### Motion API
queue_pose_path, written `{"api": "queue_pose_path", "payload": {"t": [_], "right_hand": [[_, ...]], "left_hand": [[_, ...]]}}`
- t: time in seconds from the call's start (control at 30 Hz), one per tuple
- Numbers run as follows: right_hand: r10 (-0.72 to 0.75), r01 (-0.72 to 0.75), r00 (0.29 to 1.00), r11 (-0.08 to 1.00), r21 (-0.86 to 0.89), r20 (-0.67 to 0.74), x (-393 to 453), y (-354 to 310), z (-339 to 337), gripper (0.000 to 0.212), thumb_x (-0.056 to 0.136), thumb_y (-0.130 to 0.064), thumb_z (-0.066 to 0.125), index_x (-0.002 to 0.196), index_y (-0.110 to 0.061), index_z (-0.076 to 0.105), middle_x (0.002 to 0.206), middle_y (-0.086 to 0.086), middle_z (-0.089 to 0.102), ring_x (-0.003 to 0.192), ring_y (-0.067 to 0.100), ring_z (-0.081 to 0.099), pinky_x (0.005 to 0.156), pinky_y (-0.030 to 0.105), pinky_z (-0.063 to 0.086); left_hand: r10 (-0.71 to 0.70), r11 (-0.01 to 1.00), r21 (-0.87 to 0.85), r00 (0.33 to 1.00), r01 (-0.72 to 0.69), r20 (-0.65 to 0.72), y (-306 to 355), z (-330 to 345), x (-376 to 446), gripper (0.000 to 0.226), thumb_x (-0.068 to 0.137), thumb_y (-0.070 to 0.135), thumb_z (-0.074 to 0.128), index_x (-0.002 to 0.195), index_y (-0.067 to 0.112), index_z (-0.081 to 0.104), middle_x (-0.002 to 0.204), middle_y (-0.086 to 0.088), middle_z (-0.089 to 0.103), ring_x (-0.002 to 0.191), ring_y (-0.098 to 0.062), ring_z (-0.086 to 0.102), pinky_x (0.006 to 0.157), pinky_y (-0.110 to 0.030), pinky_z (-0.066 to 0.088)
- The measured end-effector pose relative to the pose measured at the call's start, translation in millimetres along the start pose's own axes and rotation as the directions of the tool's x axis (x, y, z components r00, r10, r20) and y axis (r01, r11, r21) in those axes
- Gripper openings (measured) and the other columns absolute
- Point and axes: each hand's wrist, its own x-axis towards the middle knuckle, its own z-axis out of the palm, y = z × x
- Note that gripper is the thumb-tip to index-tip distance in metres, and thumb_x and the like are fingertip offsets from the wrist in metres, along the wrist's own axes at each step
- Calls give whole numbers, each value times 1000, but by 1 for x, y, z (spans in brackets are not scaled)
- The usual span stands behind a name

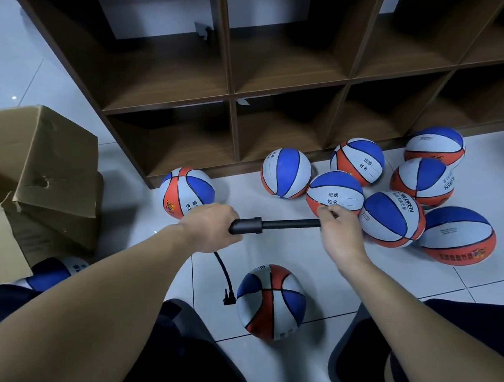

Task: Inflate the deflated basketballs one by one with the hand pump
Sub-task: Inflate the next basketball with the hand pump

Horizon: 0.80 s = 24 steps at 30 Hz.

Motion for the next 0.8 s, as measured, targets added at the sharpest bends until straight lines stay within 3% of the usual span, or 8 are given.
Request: {"api": "queue_pose_path", "payload": {"t": [0.13,0.23,0.5,0.8], "right_hand": [[-5,7,997,1000,30,-78,6,-7,-6,37,104,-20,57,69,-15,46,60,-9,43,62,15,40,63,31,38],[-34,33,996,999,-13,-88,-2,-11,3,36,101,-17,53,68,-16,38,61,-5,37,63,20,34,63,37,33],[-28,32,997,998,-61,71,-25,-17,30,34,106,-22,48,73,-15,44,67,-3,44,64,20,40,60,37,34],[-64,69,993,996,-50,99,-30,-16,39,34,109,-29,46,77,-17,46,74,-1,49,69,19,46,64,36,39]], "left_hand": [[-5,999,-43,1000,4,-28,8,-1,1,29,99,48,62,77,29,62,70,5,65,67,-19,65,62,-36,58],[6,1000,-30,999,-7,-39,18,-2,2,30,99,51,61,80,28,64,70,6,66,67,-21,66,65,-39,61],[42,998,57,997,-39,-61,42,-4,-1,33,102,50,57,84,24,64,71,5,63,66,-22,62,52,-30,39],[102,994,50,990,-97,-96,48,-6,2,30,102,46,58,83,24,63,71,3,61,63,-20,58,53,-32,38]]}}
